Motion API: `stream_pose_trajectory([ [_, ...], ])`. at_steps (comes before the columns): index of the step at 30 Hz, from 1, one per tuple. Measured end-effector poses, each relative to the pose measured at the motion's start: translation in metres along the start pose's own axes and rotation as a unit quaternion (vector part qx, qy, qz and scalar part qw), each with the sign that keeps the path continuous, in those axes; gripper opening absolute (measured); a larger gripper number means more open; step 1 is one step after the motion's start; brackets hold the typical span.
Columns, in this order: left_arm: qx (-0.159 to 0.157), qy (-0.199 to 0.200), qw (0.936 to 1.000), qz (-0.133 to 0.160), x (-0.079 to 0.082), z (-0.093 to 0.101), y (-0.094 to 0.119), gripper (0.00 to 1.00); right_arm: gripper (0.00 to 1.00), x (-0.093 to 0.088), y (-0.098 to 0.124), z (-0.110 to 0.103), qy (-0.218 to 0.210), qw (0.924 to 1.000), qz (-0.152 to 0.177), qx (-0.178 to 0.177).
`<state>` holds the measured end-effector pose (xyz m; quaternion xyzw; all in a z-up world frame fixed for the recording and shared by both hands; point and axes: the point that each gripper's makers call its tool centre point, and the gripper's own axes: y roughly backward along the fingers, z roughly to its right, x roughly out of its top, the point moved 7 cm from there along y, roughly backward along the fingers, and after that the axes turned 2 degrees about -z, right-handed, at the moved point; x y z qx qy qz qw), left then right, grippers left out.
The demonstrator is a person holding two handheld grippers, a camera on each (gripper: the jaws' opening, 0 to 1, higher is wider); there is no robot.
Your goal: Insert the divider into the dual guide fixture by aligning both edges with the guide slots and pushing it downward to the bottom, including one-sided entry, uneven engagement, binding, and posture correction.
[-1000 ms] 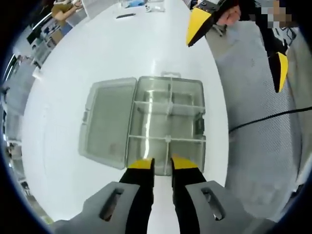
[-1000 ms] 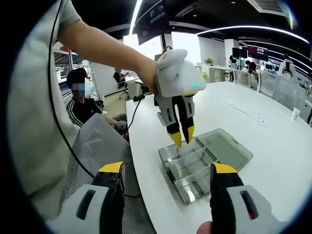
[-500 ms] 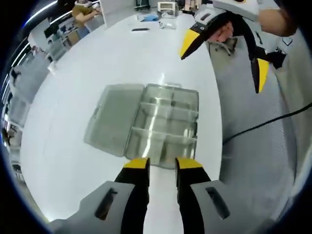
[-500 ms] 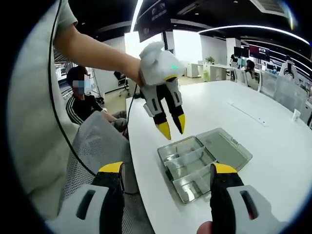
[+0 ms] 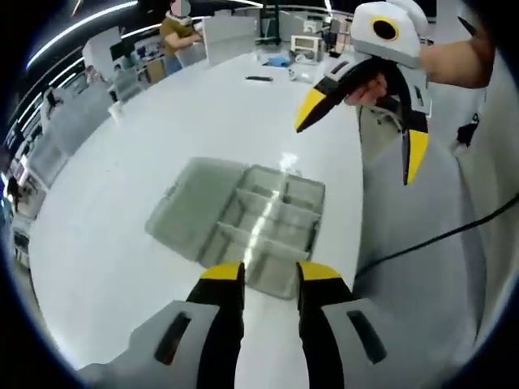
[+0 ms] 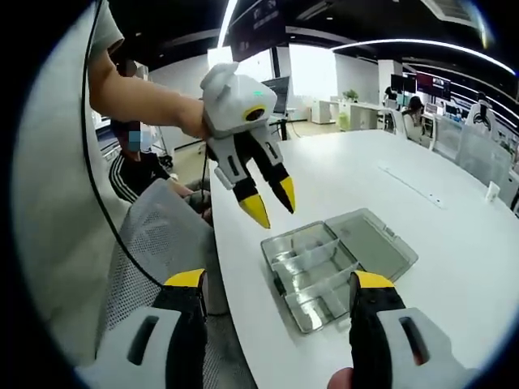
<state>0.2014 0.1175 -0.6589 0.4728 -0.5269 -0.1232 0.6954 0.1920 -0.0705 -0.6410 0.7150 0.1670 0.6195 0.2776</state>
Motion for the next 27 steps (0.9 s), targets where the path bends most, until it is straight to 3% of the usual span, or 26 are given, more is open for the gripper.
stream_pose_trajectory([
  [8, 0.022, 0.016, 0.9994, 0.022, -0.003, 0.004, 0.007, 0.24, 0.69, -0.001, 0.002, 0.0, 0.001, 1.0, -0.006, -0.003],
  [27, 0.036, 0.022, 0.9986, 0.031, -0.011, 0.002, 0.007, 0.24, 0.68, -0.005, 0.0, -0.002, -0.001, 0.9998, -0.021, -0.003],
])
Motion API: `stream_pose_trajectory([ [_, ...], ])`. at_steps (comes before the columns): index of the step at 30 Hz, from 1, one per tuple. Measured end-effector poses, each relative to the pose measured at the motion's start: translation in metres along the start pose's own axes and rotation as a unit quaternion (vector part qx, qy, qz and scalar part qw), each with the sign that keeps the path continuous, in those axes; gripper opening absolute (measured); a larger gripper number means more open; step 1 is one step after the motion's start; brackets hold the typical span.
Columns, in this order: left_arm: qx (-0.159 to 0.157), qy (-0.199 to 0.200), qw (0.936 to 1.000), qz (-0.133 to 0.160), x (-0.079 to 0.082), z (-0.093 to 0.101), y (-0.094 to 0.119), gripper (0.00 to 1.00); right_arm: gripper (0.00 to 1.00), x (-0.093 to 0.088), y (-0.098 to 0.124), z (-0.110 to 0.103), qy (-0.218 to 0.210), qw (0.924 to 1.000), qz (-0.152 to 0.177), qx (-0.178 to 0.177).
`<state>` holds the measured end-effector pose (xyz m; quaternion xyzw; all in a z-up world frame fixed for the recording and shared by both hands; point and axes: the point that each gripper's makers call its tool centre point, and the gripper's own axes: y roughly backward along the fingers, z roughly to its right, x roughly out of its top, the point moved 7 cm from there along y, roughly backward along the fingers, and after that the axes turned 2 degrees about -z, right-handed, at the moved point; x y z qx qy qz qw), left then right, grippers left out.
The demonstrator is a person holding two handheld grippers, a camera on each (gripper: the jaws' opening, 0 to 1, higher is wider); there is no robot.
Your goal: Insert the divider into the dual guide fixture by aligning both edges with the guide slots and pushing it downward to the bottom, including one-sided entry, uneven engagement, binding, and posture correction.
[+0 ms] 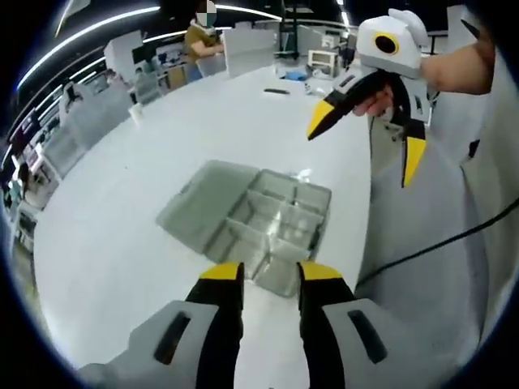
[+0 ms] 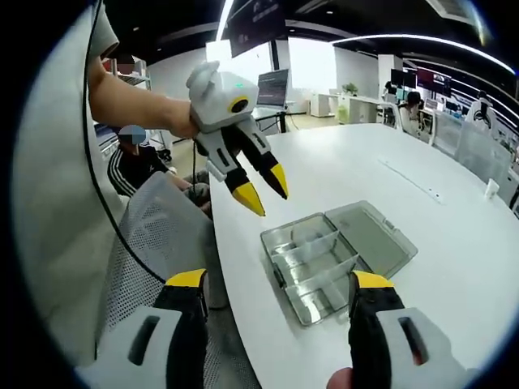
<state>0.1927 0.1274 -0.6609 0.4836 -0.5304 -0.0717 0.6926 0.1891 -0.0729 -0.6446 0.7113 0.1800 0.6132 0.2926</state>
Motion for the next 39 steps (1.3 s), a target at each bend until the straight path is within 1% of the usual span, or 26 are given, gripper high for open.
stream_pose_trajectory([
  [8, -0.001, 0.001, 1.0, 0.004, -0.005, 0.0, -0.002, 0.23, 0.67, 0.0, -0.002, 0.001, -0.001, 1.0, -0.007, -0.001],
  [18, -0.002, -0.005, 0.9999, 0.013, -0.001, -0.002, -0.004, 0.23, 0.67, -0.002, -0.003, 0.006, -0.007, 0.9999, -0.015, -0.005],
  [39, -0.008, -0.012, 0.9998, 0.016, -0.001, -0.004, -0.01, 0.23, 0.65, -0.005, -0.007, 0.011, -0.015, 0.9997, -0.019, -0.006],
])
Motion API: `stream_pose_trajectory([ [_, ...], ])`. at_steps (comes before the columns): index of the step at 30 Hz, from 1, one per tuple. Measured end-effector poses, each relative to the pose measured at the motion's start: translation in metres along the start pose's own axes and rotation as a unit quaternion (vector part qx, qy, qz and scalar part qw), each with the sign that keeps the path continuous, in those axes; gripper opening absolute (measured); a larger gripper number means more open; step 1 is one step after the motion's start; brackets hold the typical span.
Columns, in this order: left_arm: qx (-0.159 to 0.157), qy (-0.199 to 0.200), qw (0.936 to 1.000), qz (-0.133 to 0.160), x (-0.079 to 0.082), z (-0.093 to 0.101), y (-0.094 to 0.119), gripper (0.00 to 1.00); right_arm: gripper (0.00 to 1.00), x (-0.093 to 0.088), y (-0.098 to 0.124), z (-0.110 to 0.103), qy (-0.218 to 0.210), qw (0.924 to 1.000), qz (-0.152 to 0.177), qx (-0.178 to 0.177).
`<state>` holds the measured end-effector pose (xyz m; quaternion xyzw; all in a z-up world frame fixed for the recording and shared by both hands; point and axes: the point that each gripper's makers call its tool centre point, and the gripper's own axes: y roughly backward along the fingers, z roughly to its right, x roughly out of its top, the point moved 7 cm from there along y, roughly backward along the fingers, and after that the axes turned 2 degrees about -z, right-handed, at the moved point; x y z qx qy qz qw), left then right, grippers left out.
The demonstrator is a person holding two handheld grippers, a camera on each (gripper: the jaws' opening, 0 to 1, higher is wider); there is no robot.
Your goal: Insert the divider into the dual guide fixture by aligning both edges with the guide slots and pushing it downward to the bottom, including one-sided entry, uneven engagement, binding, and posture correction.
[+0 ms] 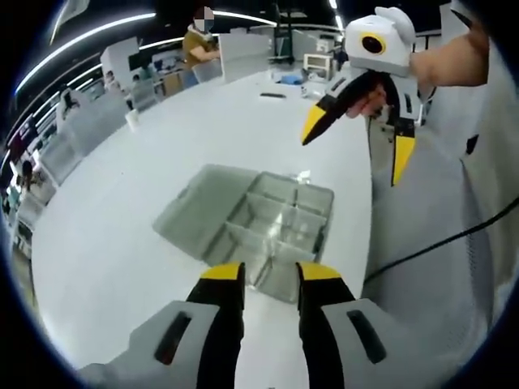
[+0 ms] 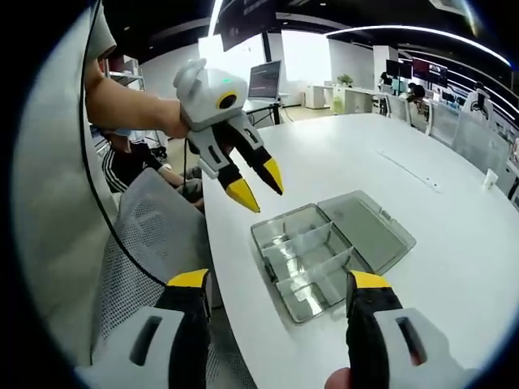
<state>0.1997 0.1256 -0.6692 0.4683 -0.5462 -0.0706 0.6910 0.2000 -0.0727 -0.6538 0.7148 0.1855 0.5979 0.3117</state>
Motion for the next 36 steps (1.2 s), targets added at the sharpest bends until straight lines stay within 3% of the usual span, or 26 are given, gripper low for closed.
stream_pose_trajectory([
  [7, -0.005, -0.025, 0.9994, -0.021, -0.004, -0.006, -0.01, 0.22, 0.65, 0.0, -0.001, 0.001, -0.001, 1.0, 0.001, 0.001],
  [16, -0.01, -0.039, 0.9989, -0.023, 0.007, -0.012, -0.011, 0.22, 0.65, -0.006, 0.005, 0.008, -0.006, 0.9999, 0.002, -0.01],
  [22, -0.014, -0.045, 0.9987, -0.018, 0.014, -0.009, -0.011, 0.22, 0.63, -0.018, 0.011, 0.02, -0.013, 0.9996, -0.005, -0.023],
  [28, -0.02, -0.044, 0.9987, -0.014, 0.015, -0.003, -0.011, 0.22, 0.62, -0.041, 0.012, 0.041, -0.01, 0.9987, -0.035, -0.034],
  [36, -0.029, -0.03, 0.9991, -0.004, 0.017, 0.003, -0.01, 0.23, 0.6, -0.057, 0.011, 0.063, -0.008, 0.9975, -0.058, -0.04],
])
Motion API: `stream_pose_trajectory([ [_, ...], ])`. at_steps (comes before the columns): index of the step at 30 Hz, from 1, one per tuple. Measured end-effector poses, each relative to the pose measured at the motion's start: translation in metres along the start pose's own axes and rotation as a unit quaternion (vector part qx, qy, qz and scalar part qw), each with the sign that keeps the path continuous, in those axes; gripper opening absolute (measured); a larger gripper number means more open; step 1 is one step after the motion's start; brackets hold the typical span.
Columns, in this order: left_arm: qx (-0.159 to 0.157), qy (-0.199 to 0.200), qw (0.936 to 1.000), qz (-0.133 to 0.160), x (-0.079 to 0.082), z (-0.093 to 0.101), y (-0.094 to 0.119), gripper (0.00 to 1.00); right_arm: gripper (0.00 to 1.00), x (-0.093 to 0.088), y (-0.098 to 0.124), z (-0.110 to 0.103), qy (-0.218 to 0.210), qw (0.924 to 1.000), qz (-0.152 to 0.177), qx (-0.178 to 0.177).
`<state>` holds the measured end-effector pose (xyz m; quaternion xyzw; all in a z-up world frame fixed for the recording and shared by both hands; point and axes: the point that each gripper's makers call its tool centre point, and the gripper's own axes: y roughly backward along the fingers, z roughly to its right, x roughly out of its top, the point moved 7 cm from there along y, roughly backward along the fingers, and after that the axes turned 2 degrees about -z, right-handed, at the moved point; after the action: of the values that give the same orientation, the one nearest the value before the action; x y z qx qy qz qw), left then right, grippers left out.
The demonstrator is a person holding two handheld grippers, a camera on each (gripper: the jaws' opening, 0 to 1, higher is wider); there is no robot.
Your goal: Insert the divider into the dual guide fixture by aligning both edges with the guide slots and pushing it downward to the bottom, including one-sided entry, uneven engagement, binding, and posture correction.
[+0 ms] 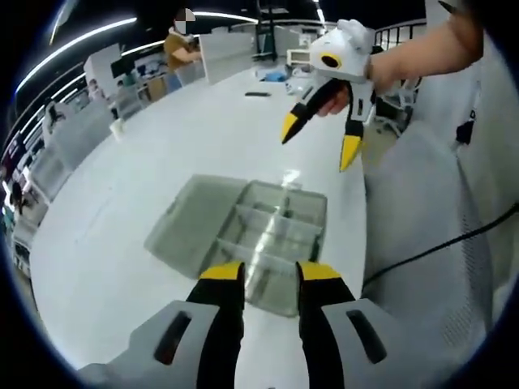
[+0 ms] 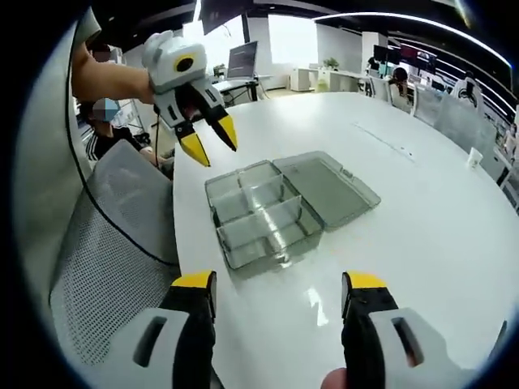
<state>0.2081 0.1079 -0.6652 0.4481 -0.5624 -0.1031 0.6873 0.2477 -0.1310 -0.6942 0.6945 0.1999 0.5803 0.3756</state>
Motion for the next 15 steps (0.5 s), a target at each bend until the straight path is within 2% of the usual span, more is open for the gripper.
stream_pose_trajectory([
  [15, -0.008, 0.017, 0.9997, 0.016, 0.003, 0.008, 0.0, 0.27, 0.55, -0.018, -0.019, 0.026, 0.03, 0.9985, -0.043, 0.013],
])
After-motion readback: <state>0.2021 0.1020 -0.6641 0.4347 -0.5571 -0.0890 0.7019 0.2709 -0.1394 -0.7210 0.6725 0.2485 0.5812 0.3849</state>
